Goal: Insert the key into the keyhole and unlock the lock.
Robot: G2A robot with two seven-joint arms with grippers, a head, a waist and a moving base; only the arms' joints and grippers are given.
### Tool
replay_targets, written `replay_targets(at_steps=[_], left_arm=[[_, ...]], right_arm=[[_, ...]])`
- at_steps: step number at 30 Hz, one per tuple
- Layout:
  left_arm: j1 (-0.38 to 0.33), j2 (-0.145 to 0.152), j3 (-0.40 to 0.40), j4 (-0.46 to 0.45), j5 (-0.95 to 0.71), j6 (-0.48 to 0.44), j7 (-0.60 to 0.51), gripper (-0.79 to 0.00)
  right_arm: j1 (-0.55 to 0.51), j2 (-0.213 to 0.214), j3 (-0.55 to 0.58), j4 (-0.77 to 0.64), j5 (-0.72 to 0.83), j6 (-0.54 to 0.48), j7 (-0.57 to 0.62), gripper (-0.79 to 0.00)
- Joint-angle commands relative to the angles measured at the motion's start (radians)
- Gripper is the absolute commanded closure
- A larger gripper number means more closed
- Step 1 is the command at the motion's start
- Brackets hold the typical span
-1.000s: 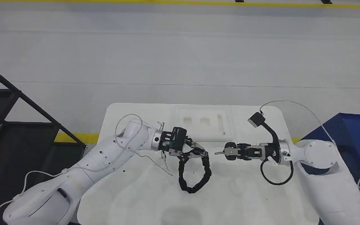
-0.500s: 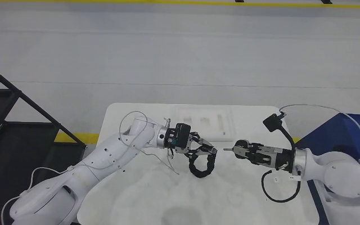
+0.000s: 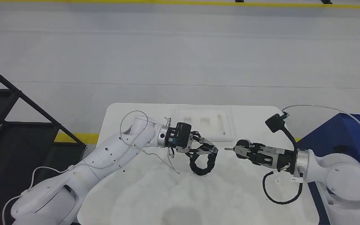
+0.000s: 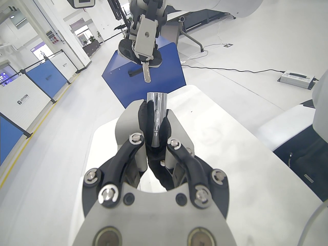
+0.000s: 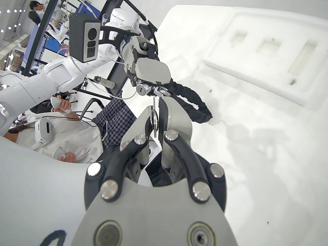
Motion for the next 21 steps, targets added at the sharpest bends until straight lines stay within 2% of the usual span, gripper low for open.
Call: replay_targets(at_steps=[1,3,7,13,21], left_arm=[[0.000,0.000,0.000,0.000,0.000,0.000,0.000,0.000],[0.024,-0.001,-0.011,-0.010,-0.019,0.048,-0.038,0.000],[0.040,-0.007,-0.024,-0.024,-0.035,0.090,-0.109,0.000],[0.041,-0.033,-0.016,-0.072,-0.032,0.162,-0.184,0.000],[0.027,-0.069,0.009,-0.042,-0.014,0.184,-0.206,0.000]], right_arm=[[-0.008,0.002,-0.002,-0.020,-0.044,0.019,-0.006,0.000],[-0.021,0.006,0.003,-0.068,-0.095,0.060,-0.006,0.000],[-0.060,0.012,0.025,-0.192,-0.191,0.160,-0.002,0.000],[-0.051,0.019,0.008,-0.200,-0.320,0.193,-0.017,0.000],[-0.052,0.021,-0.004,-0.200,-0.379,0.256,-0.072,0.000]])
